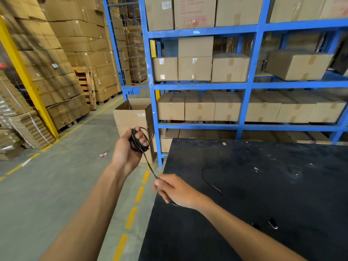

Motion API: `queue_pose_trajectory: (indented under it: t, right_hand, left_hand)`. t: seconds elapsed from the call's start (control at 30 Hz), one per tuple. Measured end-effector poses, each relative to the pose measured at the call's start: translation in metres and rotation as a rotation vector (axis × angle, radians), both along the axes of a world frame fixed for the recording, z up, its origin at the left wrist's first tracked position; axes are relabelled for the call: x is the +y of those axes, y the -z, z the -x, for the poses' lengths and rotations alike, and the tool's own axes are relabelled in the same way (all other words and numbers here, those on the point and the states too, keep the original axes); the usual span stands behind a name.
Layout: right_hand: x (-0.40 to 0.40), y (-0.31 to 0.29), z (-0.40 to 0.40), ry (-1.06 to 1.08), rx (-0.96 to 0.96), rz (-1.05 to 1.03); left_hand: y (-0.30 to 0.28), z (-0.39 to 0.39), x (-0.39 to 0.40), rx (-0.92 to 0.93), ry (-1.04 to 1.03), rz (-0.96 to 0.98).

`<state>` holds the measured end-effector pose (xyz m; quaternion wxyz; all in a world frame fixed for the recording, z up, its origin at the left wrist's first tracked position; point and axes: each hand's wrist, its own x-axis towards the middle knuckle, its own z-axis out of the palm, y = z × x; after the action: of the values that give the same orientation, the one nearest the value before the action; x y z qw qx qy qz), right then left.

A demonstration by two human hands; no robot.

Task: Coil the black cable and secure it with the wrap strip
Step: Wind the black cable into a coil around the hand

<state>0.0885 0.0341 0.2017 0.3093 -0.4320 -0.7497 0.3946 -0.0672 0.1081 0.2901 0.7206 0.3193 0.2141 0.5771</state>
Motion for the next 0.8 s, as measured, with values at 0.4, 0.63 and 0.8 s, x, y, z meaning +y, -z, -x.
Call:
queue_pose_trajectory:
  t: [0.4, 0.63, 0.8]
  right_hand:
    - [0.038, -0.028, -0.079, 0.176, -0.079, 0.24]
    - [0.016, -0.078, -0.036, 0.045, 0.115, 0.129]
    - [-0.013, -0.045, -0.001, 0.007, 0.05, 0.035]
  left_hand:
    - [0.028, 0.017, -0.035, 1.043, 0.523, -0.135]
    - [0.064, -0.011, -0.026, 1.035, -0.007, -0.32]
    - [0.044, -0.021, -0.01, 0.486, -0.109, -0.129]
